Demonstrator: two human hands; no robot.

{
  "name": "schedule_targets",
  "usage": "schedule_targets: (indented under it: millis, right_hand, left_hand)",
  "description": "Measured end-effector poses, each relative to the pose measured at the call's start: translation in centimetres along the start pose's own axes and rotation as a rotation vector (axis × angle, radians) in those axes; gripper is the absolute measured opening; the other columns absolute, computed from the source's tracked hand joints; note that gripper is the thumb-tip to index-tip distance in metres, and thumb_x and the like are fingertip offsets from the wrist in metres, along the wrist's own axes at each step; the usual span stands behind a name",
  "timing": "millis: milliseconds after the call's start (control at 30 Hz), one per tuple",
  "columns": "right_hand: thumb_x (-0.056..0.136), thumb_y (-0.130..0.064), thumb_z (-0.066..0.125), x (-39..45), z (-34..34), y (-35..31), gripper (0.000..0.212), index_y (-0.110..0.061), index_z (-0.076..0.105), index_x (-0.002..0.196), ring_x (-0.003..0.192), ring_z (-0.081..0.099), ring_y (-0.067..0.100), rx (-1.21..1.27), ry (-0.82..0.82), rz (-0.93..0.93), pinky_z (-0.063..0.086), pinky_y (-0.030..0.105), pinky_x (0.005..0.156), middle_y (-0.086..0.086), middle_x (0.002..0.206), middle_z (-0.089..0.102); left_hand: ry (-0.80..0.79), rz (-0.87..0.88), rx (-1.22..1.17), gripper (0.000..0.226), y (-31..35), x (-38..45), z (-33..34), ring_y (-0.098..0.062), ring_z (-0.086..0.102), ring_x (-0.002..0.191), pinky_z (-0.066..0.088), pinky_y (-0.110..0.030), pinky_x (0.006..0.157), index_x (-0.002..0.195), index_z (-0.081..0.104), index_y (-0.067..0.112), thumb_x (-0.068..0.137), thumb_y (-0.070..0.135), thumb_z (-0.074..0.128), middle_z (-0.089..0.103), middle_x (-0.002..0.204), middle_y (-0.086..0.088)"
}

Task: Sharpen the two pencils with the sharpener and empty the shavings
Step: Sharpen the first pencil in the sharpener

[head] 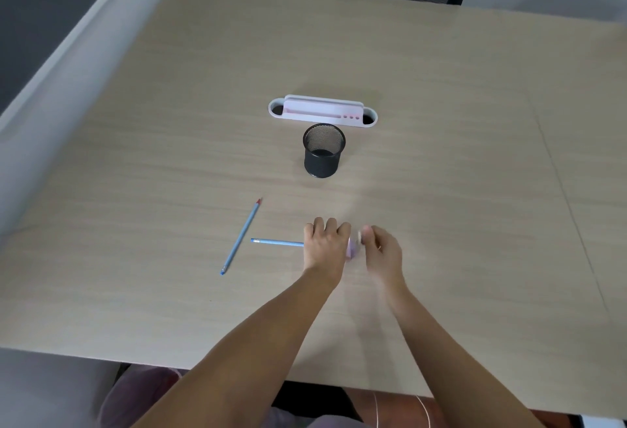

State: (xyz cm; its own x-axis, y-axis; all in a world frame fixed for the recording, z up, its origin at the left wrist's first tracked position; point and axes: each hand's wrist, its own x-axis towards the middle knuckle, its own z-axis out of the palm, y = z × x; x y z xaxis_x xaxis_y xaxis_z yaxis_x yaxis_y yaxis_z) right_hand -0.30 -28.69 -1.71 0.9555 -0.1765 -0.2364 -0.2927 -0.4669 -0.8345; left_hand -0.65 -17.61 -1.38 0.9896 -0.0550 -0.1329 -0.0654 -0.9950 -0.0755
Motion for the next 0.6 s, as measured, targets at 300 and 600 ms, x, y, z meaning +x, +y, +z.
schedule_targets:
  millis: [300,600]
  right_hand:
    - [0.086,-0.026,0.053,1.4,2.7,2.8,0.026,-0.018,0.057,0.061,0.083,0.058,0.030,-0.284,0.085,0.187,0.038,0.040,0.076,0.004,0.068,0.064]
    - [0.086,-0.010,0.048,-1.2,2.0,4.3,0.039,-0.023,0.046,0.050,0.081,0.051,0.030,-0.339,0.050,0.085,0.031,0.034,0.071,0.006,0.071,0.054]
  left_hand:
    - [-0.011,-0.009,-0.002,0.039,0.5,-0.1,0.2,-0.016,0.055,0.062,0.042,-0.025,0.058,0.070,0.058,0.029,0.036,0.028,0.079,0.057,0.063,0.010]
    - [-0.043,0.012,-0.057,0.041,0.3,0.2,0.4,-0.027,0.048,0.092,0.036,-0.033,0.080,0.101,0.047,0.016,0.068,0.004,0.067,0.055,0.098,-0.003]
